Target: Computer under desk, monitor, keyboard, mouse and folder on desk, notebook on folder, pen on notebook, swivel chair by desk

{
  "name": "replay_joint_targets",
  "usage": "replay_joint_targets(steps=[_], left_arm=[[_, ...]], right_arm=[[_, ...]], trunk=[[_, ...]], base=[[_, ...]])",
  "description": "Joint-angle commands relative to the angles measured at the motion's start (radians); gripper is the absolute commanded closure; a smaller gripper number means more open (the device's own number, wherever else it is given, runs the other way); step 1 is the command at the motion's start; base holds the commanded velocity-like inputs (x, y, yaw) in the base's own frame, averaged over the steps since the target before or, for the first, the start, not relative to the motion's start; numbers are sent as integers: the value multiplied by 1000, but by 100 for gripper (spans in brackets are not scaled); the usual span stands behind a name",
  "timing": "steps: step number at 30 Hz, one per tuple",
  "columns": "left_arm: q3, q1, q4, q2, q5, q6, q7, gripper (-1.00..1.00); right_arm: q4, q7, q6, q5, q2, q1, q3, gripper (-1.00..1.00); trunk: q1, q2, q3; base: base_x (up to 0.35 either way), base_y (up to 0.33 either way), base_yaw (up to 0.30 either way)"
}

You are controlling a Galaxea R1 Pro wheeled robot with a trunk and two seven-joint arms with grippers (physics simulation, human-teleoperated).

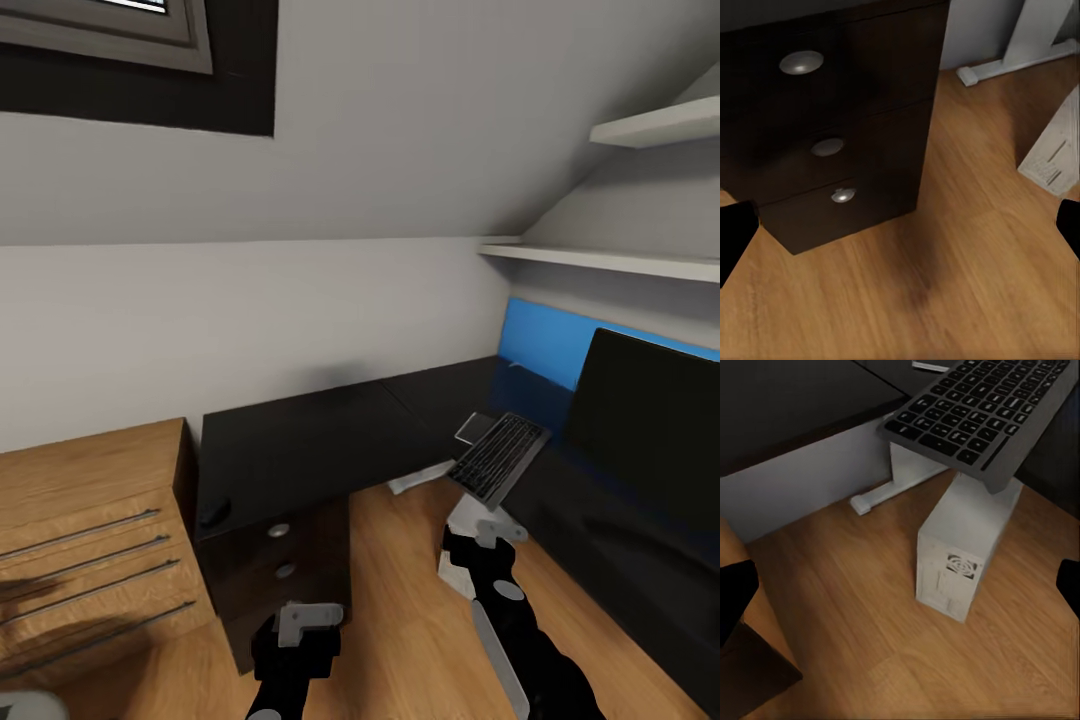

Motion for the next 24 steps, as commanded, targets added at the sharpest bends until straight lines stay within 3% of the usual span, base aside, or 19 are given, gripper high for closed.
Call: replay_joint_targets(steps=[1, 10, 16, 24], left_arm=[[-1, 0, -2, 0, 9, 2, 7, -100], [-2, 0, -2, -1, 9, 2, 7, -100], [-2, 0, 6, -1, 9, 2, 7, -100], [-1, 0, 25, -2, 10, 3, 4, -100]], right_arm=[[-1, -8, 4, -8, 0, -1, 2, -100], [20, -7, -18, -9, 0, -1, 2, -100], [61, -5, -45, -9, 0, -1, 3, -100], [140, -4, -166, -10, -1, -1, 3, -100]], trunk=[[0, -1, -1], [0, -1, -1], [0, -1, -1], [0, -1, -1]], base=[[-12, 77, -271], [-2, 40, -250], [-21, 221, -65], [-25, 123, -11]])
